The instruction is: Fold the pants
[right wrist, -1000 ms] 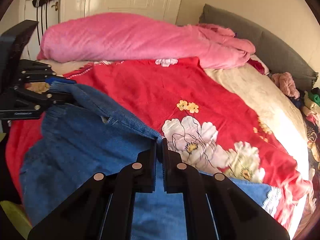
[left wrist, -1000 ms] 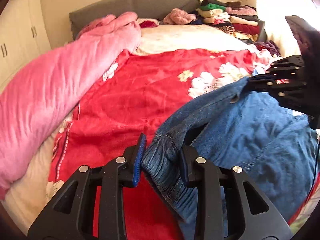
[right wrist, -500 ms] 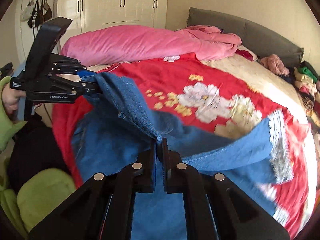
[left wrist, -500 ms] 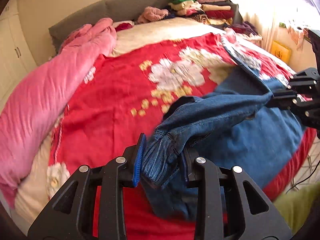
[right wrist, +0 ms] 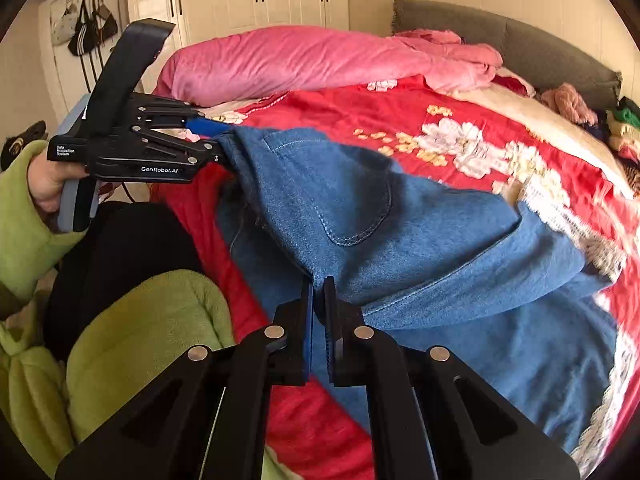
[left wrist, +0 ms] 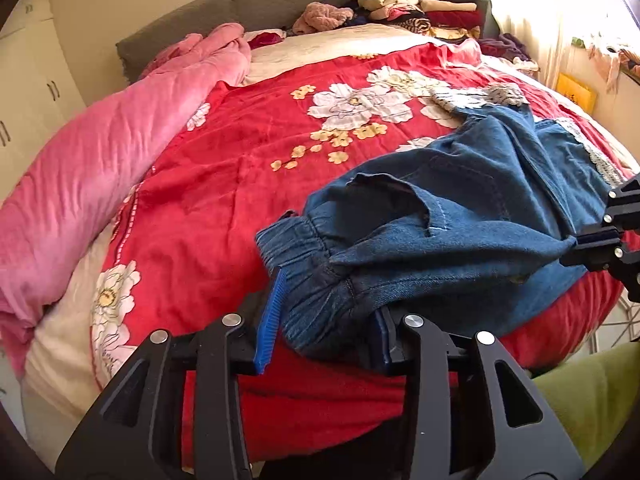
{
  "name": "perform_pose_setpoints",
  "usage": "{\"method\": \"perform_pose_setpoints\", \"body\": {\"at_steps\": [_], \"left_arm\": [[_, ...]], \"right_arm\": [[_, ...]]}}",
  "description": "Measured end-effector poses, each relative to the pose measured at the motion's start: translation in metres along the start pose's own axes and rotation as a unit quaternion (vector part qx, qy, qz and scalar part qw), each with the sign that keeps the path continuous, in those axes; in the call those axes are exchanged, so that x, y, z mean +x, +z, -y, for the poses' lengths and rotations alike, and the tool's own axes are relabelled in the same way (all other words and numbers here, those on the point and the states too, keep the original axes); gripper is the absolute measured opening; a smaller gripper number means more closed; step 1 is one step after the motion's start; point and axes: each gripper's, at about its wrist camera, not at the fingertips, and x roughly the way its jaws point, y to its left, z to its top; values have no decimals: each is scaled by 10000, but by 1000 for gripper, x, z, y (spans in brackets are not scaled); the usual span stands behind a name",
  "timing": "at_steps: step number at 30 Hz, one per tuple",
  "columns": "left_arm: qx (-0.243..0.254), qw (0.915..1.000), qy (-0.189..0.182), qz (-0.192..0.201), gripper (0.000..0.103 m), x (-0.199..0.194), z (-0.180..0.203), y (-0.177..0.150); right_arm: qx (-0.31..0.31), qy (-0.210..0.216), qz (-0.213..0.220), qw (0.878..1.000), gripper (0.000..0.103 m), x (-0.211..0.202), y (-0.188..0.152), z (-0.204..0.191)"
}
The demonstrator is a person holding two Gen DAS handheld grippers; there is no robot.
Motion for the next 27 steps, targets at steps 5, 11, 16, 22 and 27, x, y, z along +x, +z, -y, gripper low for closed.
{"method": "perform_pose_setpoints", "body": {"at_steps": [5, 11, 16, 22, 27], "left_arm": [[85, 9984, 309, 476, 33, -12, 0, 8], [-319, 9989, -174, -297, 45, 19, -17, -6], [-880, 9945, -463, -333, 57, 14, -35, -24], [-1248, 9893, -705, -269, 61, -5, -52, -35], [-1368, 9879, -675, -265, 61, -17, -57, -37]], "right_arm": [[-77, -84, 149, 9998, 4, -3, 3, -7], [181, 18, -203, 9996, 5, 15, -7, -2], [181, 100, -154, 9997, 5, 15, -7, -8], [192, 127, -226, 9995, 8, 21, -8, -12], [356, 11, -305, 9989, 8, 24, -11, -7]]}}
